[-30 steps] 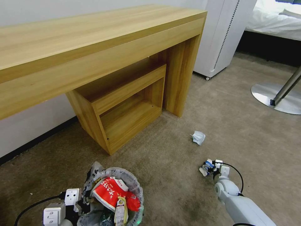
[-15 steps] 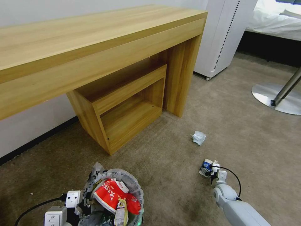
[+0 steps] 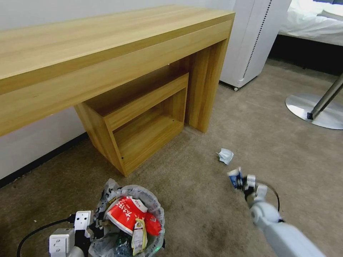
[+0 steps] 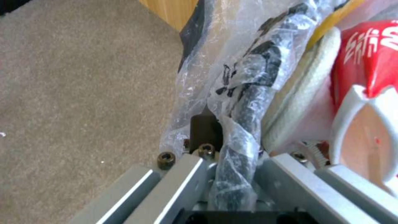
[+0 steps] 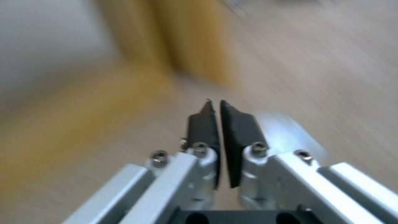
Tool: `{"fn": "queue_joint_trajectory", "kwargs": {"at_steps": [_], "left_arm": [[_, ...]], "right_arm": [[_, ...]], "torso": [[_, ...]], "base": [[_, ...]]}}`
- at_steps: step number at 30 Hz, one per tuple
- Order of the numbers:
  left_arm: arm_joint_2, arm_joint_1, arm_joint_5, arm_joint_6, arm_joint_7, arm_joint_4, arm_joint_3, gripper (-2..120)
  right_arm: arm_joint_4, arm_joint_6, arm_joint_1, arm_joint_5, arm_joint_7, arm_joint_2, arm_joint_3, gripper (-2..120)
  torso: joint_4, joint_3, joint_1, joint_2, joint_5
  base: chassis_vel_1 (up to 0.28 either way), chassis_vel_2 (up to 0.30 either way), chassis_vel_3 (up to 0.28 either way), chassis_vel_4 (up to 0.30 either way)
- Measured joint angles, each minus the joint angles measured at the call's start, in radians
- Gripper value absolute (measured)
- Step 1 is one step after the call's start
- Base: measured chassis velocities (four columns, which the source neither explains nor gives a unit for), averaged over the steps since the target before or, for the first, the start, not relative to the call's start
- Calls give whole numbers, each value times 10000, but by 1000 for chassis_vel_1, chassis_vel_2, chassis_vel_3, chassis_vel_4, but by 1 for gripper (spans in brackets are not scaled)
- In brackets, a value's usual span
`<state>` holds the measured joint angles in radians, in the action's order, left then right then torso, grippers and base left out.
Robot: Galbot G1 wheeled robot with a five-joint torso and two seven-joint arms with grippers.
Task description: Pick up the trash bin and place the garbage on the floor into it.
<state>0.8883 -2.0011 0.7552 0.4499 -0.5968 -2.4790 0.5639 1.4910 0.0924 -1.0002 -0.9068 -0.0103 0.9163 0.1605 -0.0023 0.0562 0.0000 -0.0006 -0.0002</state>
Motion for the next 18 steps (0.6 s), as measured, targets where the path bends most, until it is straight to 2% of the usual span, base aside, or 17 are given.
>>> {"fn": "queue_joint_trajectory", "kwargs": {"at_steps": [1, 3, 4, 6, 9, 13, 16, 18], "left_arm": [[0, 0, 0, 0, 0, 0, 0, 0], [-21, 22, -34, -13, 0, 28, -49, 0], [-21, 22, -34, -13, 0, 28, -49, 0], [142, -31, -343, -21, -2, 157, -183, 0], [265, -27, -444, -36, 4, 185, -209, 0], [302, -130, -588, -107, 102, 142, -213, 0], [357, -189, -753, -111, 154, 194, -296, 0], [374, -192, -812, -109, 171, 221, -343, 0]], "right_arm": [[0, 0, 0, 0, 0, 0, 0, 3], [1402, 268, 363, -598, 585, -478, -371, 0], [1402, 268, 363, -598, 585, -478, -371, 0], [2469, 160, 654, -987, 691, -819, -684, 0], [2537, 62, 558, -832, 586, -864, -714, 0], [1898, 203, 215, -504, 419, -800, -639, 0], [1744, 211, 46, -272, 201, -805, -520, 0], [1672, -233, -137, 145, -472, -864, -400, 0]], "torso": [[0, 0, 0, 0, 0], [1, -2, 0, 1, -6], [1, -2, 0, 1, -6], [7, -3, 0, 1, -10], [6, -2, 0, 1, 1], [-2, -1, 0, 1, 8], [-1, -2, 0, 1, 0], [3, -2, 0, 1, 1]], "base": [[0, 0, 0, 0], [0, 0, 0, 0], [0, 0, 0, 0], [0, 0, 0, 0], [0, 0, 0, 0], [0, 0, 0, 0], [0, 0, 0, 0], [0, 0, 0, 0]]}}
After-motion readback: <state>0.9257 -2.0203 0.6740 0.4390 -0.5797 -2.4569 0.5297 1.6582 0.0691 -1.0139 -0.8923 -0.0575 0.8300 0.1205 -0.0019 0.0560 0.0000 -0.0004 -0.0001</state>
